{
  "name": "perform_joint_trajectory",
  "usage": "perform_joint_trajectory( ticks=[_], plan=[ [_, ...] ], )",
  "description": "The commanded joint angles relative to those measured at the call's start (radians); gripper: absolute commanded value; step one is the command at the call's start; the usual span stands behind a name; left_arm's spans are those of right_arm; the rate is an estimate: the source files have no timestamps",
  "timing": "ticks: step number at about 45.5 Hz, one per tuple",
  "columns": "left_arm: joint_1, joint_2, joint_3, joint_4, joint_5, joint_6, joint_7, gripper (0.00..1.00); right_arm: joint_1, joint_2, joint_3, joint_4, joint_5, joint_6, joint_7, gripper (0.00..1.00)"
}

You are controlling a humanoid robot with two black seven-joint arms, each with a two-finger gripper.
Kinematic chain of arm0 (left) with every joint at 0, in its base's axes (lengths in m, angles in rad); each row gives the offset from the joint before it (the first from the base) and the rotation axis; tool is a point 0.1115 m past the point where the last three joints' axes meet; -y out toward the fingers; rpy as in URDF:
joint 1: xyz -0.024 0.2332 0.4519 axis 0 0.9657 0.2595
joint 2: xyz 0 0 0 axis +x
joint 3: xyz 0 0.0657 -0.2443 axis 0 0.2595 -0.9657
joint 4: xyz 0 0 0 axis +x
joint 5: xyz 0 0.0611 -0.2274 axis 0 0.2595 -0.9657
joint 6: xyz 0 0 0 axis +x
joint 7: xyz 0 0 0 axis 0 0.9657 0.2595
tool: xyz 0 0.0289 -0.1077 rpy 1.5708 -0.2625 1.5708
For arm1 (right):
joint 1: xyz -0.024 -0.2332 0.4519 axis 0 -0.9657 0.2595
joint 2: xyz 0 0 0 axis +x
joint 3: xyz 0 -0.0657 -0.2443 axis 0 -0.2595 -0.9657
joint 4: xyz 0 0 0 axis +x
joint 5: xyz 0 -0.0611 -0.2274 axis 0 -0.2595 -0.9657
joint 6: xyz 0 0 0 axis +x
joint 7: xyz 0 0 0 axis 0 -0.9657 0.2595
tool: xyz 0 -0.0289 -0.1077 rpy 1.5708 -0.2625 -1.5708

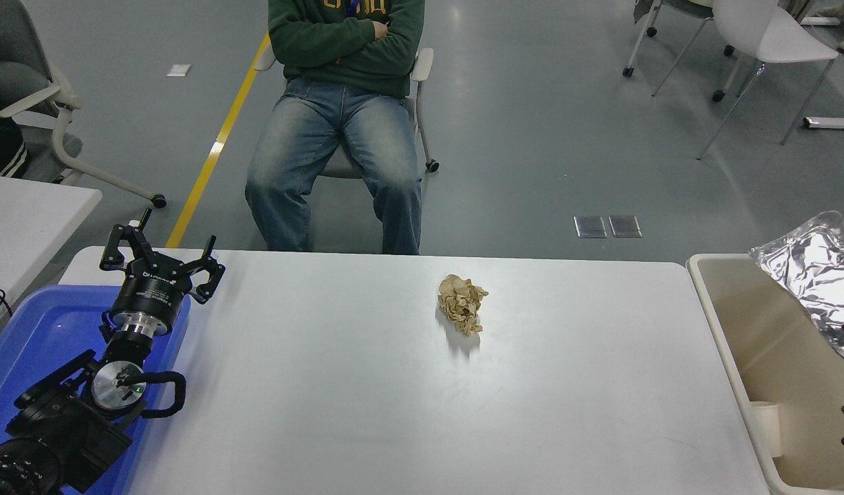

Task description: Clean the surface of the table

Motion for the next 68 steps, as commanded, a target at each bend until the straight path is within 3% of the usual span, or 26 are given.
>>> perform_joint_trajectory(
  ticks=[1,24,32,43,68],
  plan=[
    [0.0,0.0,0.0,0.0,0.0,0.0,-0.001,1.0,0.004,0.006,0.038,0.005,0.011,-0.018,-0.002,1.0],
    [0.0,0.0,0.0,0.0,0.0,0.0,0.0,1.0,0.058,-0.002,0.039,0.063,0.013,0.0,-0.002,1.0],
    [0.0,0.0,0.0,0.0,0.0,0.0,0.0,1.0,0.092,-0.043,0.151,0.198,0.014,0.019,-0.002,1.0],
    [0.0,0.0,0.0,0.0,0.0,0.0,0.0,1.0,0.121,-0.137,0.422,0.396,0.014,0.138,-0.004,1.0],
    [0.0,0.0,0.0,0.0,0.0,0.0,0.0,1.0,0.13,-0.197,0.574,0.836,0.013,0.296,0.011,1.0]
  ],
)
